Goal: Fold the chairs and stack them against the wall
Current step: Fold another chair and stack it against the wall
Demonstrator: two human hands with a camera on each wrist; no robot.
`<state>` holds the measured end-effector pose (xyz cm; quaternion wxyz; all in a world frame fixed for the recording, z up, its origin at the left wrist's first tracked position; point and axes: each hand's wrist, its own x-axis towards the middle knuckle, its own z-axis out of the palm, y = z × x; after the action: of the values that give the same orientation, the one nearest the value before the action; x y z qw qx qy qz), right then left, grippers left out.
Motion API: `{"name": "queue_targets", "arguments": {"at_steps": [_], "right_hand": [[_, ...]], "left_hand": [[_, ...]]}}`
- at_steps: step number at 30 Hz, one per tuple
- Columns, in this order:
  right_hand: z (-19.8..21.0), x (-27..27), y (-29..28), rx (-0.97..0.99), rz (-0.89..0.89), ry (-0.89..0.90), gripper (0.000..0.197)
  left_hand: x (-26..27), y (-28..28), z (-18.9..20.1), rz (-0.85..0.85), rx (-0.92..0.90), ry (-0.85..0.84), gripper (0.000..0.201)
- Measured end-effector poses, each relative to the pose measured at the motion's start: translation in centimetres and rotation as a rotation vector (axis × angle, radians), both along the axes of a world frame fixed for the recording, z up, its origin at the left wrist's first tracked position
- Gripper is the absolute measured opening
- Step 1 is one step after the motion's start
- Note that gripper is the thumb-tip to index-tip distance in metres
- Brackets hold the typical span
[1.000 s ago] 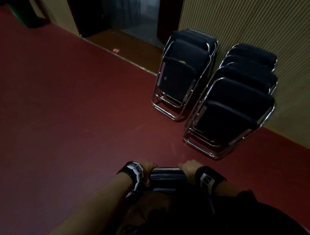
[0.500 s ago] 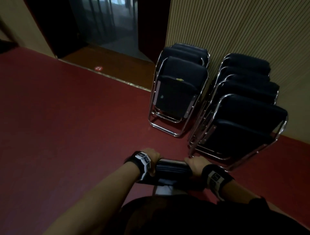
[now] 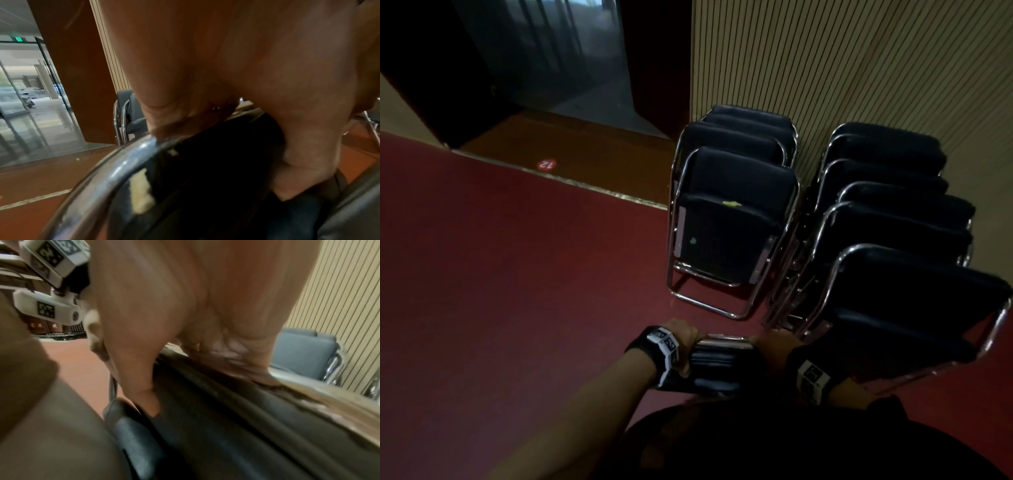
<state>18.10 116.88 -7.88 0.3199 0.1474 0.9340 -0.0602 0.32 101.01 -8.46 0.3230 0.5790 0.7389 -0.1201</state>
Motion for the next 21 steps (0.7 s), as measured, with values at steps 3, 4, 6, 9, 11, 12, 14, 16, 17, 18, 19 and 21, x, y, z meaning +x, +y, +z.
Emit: {"name": "queue_targets", "arguments": {"at_steps": [3,4,6,9,11,12,14,16,17,18,19,21], "right_hand": [[0.0,-3.3,3.5,-0.047,-0.011,-0.003,0.047],[0.1,-4.3,4.4,-0.065,-0.017,-0.019,0.052],[0.1,-6.1,5.8,-0.082,-0.016,-0.061,0.061],[-0.6,-9.2,7.3,-0.108,-0.03,-0.107,0.064],[-0.7,-10.9,8.0,-0.115,-0.045,-0.122,0.058],[-0.7,-11.8,8.5,-0.111,-0.057,-0.129,0.056],[-0.6,-13.6,9.4,-0.099,-0.079,-0.125,0.057],[-0.5,-15.4,10.1,-0.091,-0.113,-0.108,0.057],[-0.3,-16.4,10.4,-0.087,-0.134,-0.106,0.056],[-0.1,-17.4,10.5,-0.081,-0.152,-0.109,0.054],[0.1,-18.5,10.6,-0.076,-0.172,-0.12,0.052],[0.6,-20.8,10.6,-0.07,-0.192,-0.137,0.054]], "left_hand": [[-3.3,3.5,-0.3,0.026,-0.031,-0.039,0.063],[-4.4,4.4,-0.2,0.027,-0.045,-0.05,0.061],[-6.4,5.7,-0.2,0.033,-0.069,-0.069,0.058],[-9.4,7.5,-0.6,0.004,-0.103,-0.075,0.06],[-11.0,8.5,-0.4,-0.024,-0.123,-0.076,0.061],[-12.1,9.0,-0.3,-0.04,-0.13,-0.075,0.06],[-14.5,10.0,-0.4,-0.059,-0.119,-0.087,0.059],[-17.1,11.0,-0.2,-0.072,-0.1,-0.124,0.061],[-18.4,11.7,0.0,-0.09,-0.103,-0.129,0.064],[-19.5,12.1,0.0,-0.103,-0.111,-0.138,0.067],[-20.6,12.6,0.2,-0.11,-0.127,-0.141,0.069],[-22.9,13.3,-0.2,-0.132,-0.135,-0.129,0.065]]}}
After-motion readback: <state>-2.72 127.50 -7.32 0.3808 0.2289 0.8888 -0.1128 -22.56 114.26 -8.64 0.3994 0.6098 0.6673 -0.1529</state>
